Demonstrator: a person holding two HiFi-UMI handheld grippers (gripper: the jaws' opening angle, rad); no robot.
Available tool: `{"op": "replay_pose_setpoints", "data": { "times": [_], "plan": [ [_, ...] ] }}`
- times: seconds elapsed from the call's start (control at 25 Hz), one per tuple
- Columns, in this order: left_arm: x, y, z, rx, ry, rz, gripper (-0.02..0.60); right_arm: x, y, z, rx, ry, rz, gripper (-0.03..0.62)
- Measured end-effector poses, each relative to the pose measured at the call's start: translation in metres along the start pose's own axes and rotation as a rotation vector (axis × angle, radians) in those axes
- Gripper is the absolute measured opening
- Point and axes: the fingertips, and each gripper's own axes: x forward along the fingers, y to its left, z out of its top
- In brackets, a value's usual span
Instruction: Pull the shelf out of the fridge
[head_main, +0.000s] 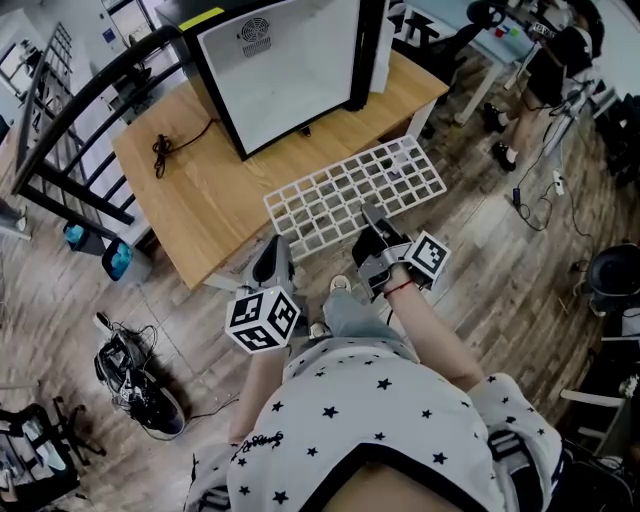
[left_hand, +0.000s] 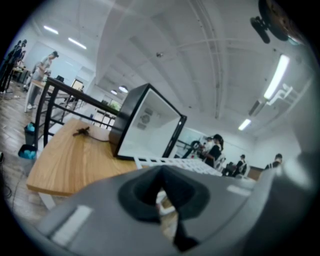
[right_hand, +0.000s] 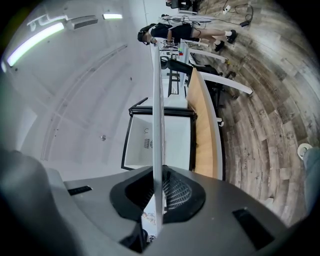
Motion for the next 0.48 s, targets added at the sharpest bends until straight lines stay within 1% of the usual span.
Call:
{"op": "replay_pose_setpoints", "data": {
  "times": [0.48],
  "plan": [
    [0.0041,0.0001,0.0008,-0.003,-0.002,-0.004,0.006,0.0015,-0.0007,-0.0002,0.006,0.002,0.008,0.038]
  ]
}}
